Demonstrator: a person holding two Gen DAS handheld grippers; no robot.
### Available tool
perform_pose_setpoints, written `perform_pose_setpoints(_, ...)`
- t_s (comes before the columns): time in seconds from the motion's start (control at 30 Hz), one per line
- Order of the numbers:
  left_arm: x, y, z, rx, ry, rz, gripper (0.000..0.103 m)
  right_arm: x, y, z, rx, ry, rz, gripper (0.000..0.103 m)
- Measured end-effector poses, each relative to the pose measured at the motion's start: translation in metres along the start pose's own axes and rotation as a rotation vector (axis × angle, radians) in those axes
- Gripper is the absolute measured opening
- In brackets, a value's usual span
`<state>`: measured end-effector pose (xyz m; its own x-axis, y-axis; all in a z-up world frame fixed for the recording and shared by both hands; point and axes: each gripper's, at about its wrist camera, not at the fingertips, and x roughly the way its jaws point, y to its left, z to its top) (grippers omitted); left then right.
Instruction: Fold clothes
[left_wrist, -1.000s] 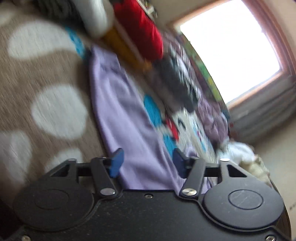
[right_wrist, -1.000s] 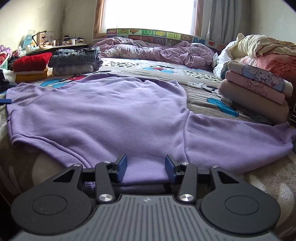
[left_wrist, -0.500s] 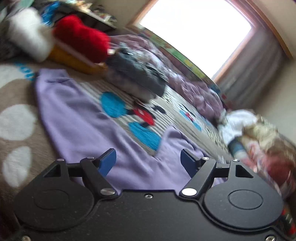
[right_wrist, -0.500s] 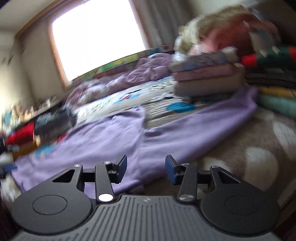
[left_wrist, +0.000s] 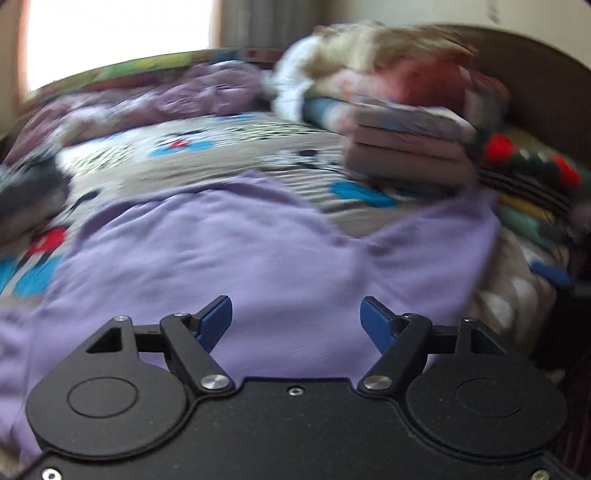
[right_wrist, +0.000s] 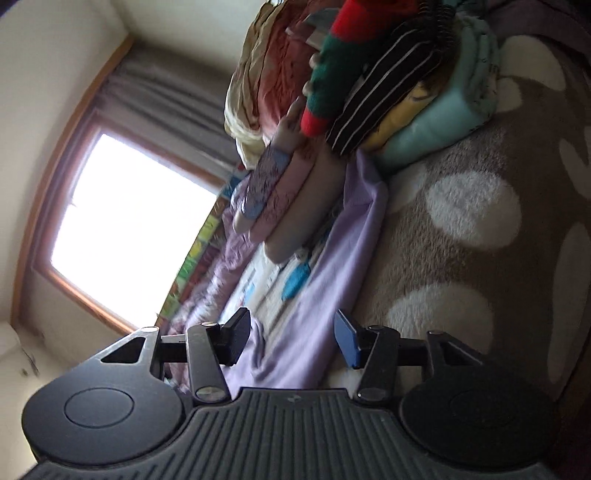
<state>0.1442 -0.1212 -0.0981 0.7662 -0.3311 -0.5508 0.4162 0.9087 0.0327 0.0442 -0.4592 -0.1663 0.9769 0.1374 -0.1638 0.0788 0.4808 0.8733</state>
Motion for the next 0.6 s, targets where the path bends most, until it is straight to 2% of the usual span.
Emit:
perform_pose_setpoints(0.1,0.022,-0.046,0.008,0.152,0.018,-0.035,0.076,-0.002,-0.010,0.013,0.068,-0.045,0.033,0.053)
perform_pose_setpoints(0.3,0.060,-0.131,0.017,0.418,0.020,-0.061,0.076,-0.016,-0.019,0.039,0.070,-0.140,0.047,0.054)
perform_pose_setpoints(0.6,0.118,-0.209,0.016,0.703,-0.024,0.000,0.076,-0.029,-0.057,0.060,0.233,-0.239,0.102,0.057)
